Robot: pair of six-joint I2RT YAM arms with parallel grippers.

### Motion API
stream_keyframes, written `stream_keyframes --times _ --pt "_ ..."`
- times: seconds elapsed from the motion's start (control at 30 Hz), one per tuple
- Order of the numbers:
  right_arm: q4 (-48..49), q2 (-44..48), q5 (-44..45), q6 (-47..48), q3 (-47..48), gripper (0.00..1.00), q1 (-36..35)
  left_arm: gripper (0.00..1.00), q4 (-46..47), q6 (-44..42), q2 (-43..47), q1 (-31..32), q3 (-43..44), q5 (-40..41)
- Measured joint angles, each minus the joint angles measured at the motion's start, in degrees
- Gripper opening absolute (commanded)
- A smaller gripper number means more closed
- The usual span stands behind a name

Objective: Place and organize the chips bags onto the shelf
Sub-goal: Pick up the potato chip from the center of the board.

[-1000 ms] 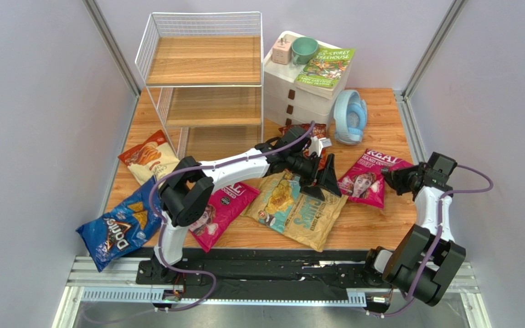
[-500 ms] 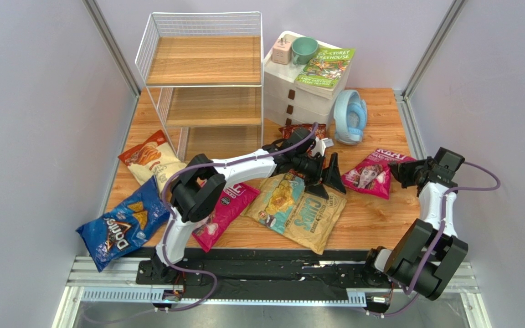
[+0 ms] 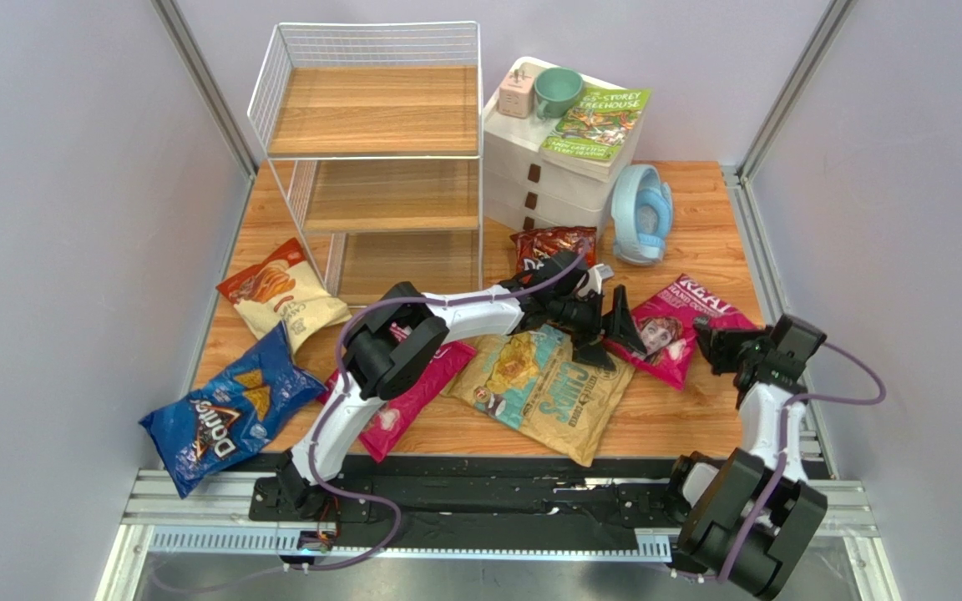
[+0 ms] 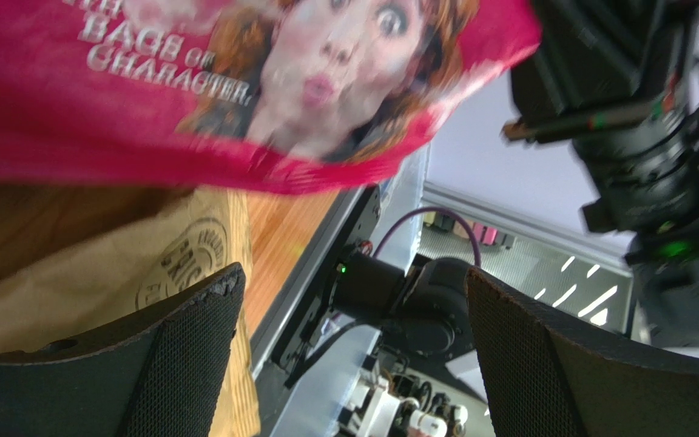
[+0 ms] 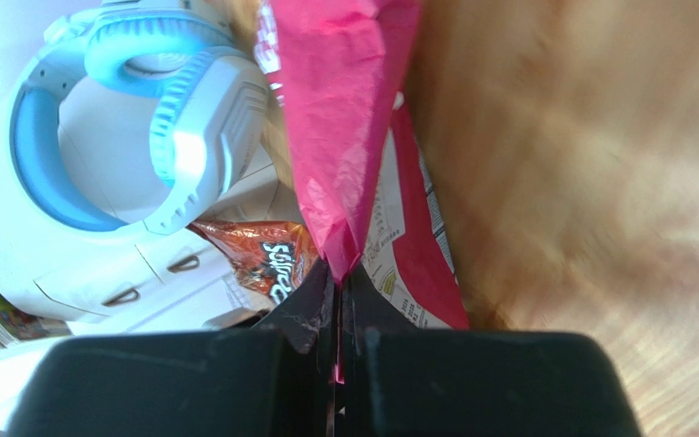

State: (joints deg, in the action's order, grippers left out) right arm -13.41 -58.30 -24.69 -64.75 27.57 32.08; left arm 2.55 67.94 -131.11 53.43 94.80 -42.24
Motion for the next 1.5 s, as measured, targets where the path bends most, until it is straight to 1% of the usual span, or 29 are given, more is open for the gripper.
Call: stream_keyframes --times 0.07,0.13,0.27,0.53,0.6,0.73,0.8,0.87,1.07,1.27,1.37,1.5 --pt "1.9 3.0 0.0 -3.3 -4.4 0.00 0.0 0.94 0.3 1.2 -1.0 0.5 0.6 0.9" --pt "2.1 5.7 0.4 -5.7 -6.6 0.00 0.0 0.95 0.0 1.8 -1.1 0.7 0.6 2.1" --pt "3.3 9.3 0.9 -9.2 -6.8 0.00 0.0 0.94 0.5 3.1 -1.1 0.9 0.6 4.7" --pt "5.1 9.2 1.1 -15.5 -6.3 0.00 0.0 0.94 -0.2 4.3 -1.1 0.9 0.6 8.7" --pt "5.1 10.4 1.8 -17.0 -6.4 0.00 -0.1 0.95 -0.2 5.2 -1.1 0.9 0.6 9.1" --pt "5.9 17.0 4.1 -20.9 -9.1 0.00 -0.8 0.95 -1.8 6.5 -1.1 1.0 0.6 10.2" --pt "5.7 19.1 4.8 -21.9 -10.6 0.00 -0.9 0.95 -3.4 6.8 -1.1 1.0 1.1 11.2" --pt "5.2 19.3 5.0 -22.1 -10.8 0.00 -0.9 0.95 -4.1 7.0 -1.1 1.0 1.4 11.8" --pt "4.2 19.4 5.0 -22.1 -10.8 0.00 -1.1 0.95 -4.2 9.0 -1.1 1.1 3.9 12.7" --pt "2.2 23.5 5.1 -23.0 -12.1 0.00 -1.2 0.95 -3.9 11.0 -1.4 1.1 7.7 12.3" --pt "2.1 27.1 5.5 -25.1 -14.7 0.00 -1.2 0.95 -3.9 12.0 -1.4 1.1 7.4 11.6" --pt "0.6 29.9 6.3 -27.0 -16.5 0.00 -1.3 0.95 -2.5 13.0 -1.3 1.2 3.3 11.3"
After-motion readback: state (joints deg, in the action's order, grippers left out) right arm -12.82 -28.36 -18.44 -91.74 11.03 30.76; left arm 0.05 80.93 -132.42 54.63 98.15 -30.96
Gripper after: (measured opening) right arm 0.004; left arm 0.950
